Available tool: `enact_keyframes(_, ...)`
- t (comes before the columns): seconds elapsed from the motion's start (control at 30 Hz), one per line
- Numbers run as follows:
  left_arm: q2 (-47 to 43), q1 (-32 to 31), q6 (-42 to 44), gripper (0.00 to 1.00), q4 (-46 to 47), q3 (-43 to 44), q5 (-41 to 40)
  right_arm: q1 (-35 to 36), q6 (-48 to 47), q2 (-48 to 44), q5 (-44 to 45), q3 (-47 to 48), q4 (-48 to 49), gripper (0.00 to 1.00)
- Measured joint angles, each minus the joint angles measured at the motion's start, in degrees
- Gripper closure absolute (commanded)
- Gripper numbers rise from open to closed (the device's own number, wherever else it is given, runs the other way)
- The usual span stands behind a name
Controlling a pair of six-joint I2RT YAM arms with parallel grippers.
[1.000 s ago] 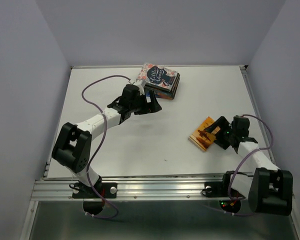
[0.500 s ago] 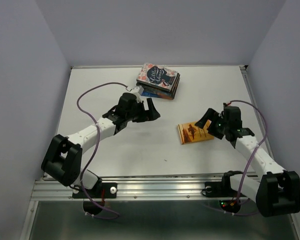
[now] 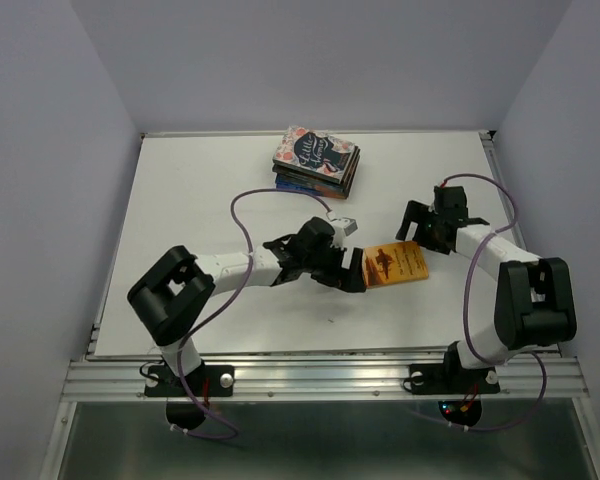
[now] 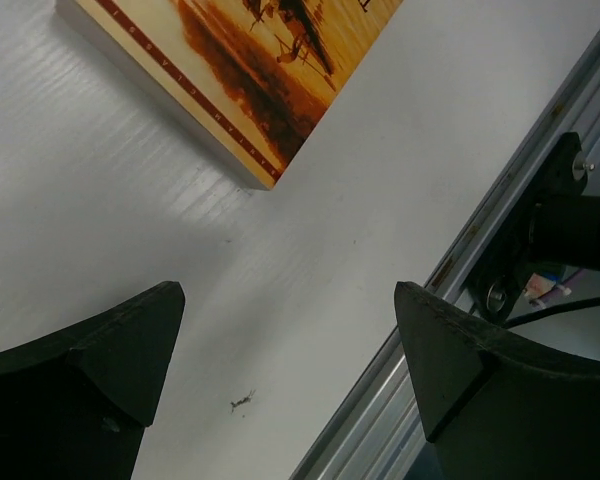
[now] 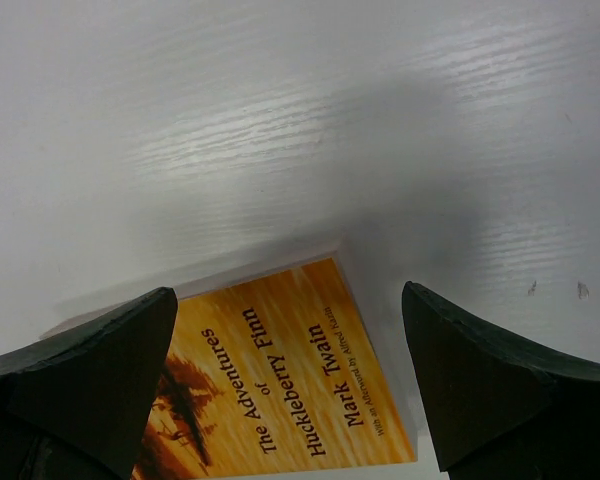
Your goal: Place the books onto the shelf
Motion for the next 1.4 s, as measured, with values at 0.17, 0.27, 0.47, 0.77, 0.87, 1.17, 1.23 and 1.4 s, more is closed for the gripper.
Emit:
enact_keyframes(0.17, 5.27, -2.56, 1.86, 0.01, -1.05, 4.0, 0.17, -0.44, -1.62, 2.67, -4.15, 0.44, 2.73, 0.0)
enact_keyframes(0.27, 6.73, -3.61, 2.62, 0.01, -1.6, 5.22, 0.74, -0.44, -1.95, 2.67, -7.37, 0.44, 4.52, 0.0)
enact_keyframes(0.47, 12.11, -4.22, 4.11, 0.01, -3.26, 9.49, -0.68, -0.42, -1.81, 2.49, -13.88, -0.15, 6.69, 0.04)
enact_keyframes(0.77, 15.37, -4.02, 4.59, 0.24, -7.98, 14.97, -7.23, -0.79, -0.68, -2.78, -17.79, -4.74, 5.99, 0.13)
enact_keyframes(0.87, 16.26, -3.26, 4.26, 0.42, -8.9, 16.02, -9.18, -1.01, -0.26, -4.26, -17.79, -5.11, 5.07, 0.16)
enact_keyframes(1.17, 18.58, 1.22, 2.64, 0.52, -10.08, 19.19, -11.98, -1.03, -0.39, -8.41, -17.25, -8.2, 1.46, 0.1)
enact_keyframes(1.23, 20.39, 1.84, 2.71, 0.6, -10.29, 21.75, -12.33, -1.03, -0.55, -8.44, -15.3, -8.22, -0.11, 0.1)
enact_keyframes(1.4, 24.96, 2.97, 4.02, 0.77, -10.45, 28.92, -14.08, -1.01, -1.2, -8.28, -14.25, -8.22, -2.84, 0.08)
